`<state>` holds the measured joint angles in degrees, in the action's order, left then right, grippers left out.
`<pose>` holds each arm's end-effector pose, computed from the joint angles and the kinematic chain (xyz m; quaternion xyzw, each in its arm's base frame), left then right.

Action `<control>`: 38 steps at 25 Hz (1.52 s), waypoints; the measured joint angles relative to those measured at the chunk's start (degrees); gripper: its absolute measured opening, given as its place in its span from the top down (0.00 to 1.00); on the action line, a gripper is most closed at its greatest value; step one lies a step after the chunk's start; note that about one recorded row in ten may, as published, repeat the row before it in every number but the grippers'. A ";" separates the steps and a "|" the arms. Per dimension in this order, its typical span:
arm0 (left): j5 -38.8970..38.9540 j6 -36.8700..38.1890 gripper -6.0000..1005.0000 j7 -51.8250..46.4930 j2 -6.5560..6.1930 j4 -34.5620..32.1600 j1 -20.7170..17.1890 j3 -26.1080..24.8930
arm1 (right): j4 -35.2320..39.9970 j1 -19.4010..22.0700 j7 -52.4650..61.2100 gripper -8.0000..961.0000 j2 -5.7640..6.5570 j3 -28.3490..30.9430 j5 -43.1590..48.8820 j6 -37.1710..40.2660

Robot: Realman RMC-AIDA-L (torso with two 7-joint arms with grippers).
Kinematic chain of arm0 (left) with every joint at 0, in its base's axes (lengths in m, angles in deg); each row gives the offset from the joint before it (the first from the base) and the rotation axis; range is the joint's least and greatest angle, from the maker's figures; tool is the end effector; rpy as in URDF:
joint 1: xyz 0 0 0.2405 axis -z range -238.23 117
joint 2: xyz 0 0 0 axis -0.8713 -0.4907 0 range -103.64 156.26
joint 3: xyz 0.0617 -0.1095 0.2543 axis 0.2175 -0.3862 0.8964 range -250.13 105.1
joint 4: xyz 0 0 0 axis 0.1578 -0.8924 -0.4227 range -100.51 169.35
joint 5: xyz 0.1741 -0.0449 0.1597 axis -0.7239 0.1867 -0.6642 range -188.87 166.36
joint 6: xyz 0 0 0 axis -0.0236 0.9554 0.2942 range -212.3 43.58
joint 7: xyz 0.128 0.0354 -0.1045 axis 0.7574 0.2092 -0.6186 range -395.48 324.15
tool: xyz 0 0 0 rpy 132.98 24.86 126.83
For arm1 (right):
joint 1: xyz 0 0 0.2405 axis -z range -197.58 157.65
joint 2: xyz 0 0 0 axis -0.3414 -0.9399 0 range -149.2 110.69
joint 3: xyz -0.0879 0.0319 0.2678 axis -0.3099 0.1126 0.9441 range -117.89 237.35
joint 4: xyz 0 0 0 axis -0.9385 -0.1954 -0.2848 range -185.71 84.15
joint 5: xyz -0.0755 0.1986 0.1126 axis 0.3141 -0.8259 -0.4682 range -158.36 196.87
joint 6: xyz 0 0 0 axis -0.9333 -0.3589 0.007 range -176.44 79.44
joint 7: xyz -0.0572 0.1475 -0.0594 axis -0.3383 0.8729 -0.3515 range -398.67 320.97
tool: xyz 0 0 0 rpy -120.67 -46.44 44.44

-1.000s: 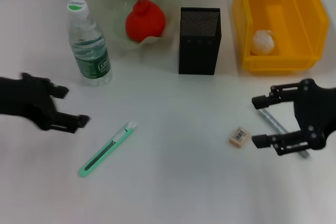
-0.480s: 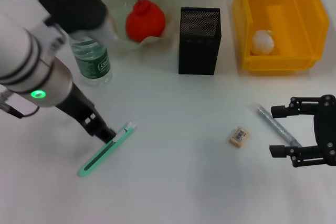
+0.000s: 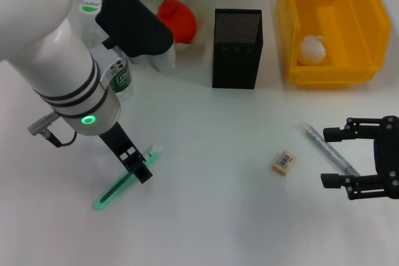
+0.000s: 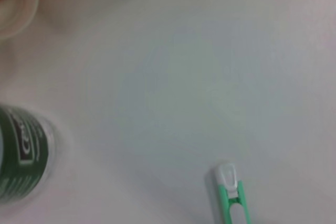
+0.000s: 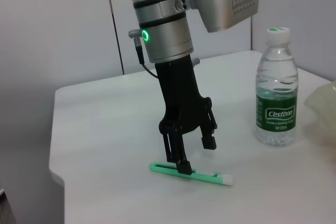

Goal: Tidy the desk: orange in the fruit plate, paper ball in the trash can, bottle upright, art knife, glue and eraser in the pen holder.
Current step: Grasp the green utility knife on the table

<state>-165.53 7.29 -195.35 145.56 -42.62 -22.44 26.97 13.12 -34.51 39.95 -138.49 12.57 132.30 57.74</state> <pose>-0.1806 0.3720 -0.0876 -0.8983 -0.2759 0.3031 0.1585 0.3022 0.2936 0.0234 -0.9729 0.1095 0.1816 0.0920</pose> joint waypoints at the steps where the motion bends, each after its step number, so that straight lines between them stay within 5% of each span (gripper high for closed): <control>1: 0.00 0.00 0.19 0.00 0.00 0.00 0.00 0.00 | 0.00 0.01 0.00 0.21 0.00 0.01 0.00 -0.02; 20: 0.05 -4.46 0.19 -1.33 -0.07 4.54 1.62 3.67 | -0.41 -0.55 0.28 0.21 0.09 0.14 0.45 -1.11; 25: 0.09 -4.60 0.26 -1.33 -0.07 5.52 2.24 3.70 | -0.48 -0.57 0.29 0.21 0.15 0.14 0.50 -1.32; 38: 0.58 -5.12 0.76 -1.25 -0.07 7.86 3.81 4.31 | -1.34 -0.66 0.45 0.21 0.14 0.14 0.48 -2.69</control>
<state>-164.95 2.17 -196.61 145.49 -34.76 -18.64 31.28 11.78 -35.17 40.40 -138.35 12.71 132.77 55.05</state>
